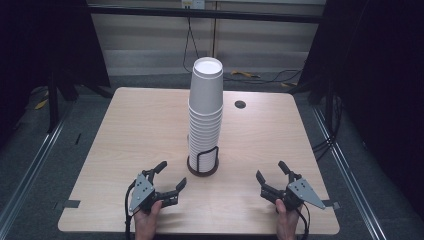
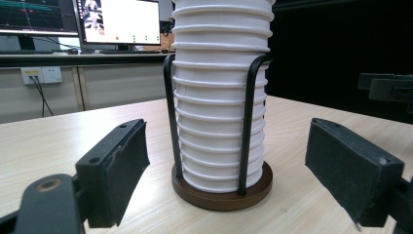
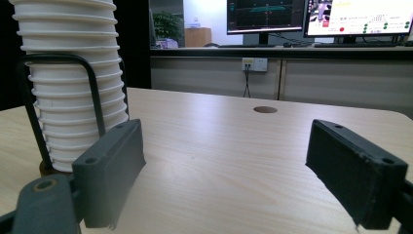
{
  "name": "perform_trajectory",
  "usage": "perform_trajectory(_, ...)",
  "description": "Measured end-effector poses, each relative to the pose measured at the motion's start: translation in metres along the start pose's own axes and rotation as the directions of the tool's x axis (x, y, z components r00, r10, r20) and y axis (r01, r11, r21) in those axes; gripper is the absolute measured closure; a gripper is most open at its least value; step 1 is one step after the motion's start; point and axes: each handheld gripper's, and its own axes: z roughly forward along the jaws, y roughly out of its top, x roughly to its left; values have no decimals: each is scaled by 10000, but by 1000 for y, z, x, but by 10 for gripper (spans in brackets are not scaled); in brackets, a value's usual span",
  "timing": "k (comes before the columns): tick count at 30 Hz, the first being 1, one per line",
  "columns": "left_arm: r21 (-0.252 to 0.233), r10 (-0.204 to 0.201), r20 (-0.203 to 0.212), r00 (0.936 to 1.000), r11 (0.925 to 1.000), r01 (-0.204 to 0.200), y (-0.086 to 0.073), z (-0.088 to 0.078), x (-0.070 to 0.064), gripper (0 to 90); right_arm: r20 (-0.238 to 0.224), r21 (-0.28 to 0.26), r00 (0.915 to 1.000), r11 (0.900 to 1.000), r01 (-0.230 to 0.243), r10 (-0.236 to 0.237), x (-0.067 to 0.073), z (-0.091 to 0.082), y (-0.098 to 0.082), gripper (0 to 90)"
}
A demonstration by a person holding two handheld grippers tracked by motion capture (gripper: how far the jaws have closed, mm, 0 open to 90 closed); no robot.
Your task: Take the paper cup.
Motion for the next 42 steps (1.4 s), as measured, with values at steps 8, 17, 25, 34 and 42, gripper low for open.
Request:
perform_trajectory(8,-8,12,-5,10000,10000,-12,0,0,0,155,58,300,10000,9995,38,-40,0,3,1,132)
perform_trajectory(17,-82,-33,44,10000,10000,33,0,0,0,155,-17,712,9980,9955,-622,625,-6,8,5,131)
perform_trajectory(25,-82,-30,42,10000,10000,30,0,0,0,155,-672,897,9969,9953,-359,420,-1,9,14,130)
perform_trajectory(34,-85,-32,51,10000,10000,32,0,0,0,155,-1536,909,9876,9957,-181,319,8,17,28,132)
perform_trajectory(42,-78,-32,64,10000,10000,33,0,0,0,156,-2269,853,9731,9961,-204,394,11,23,43,140)
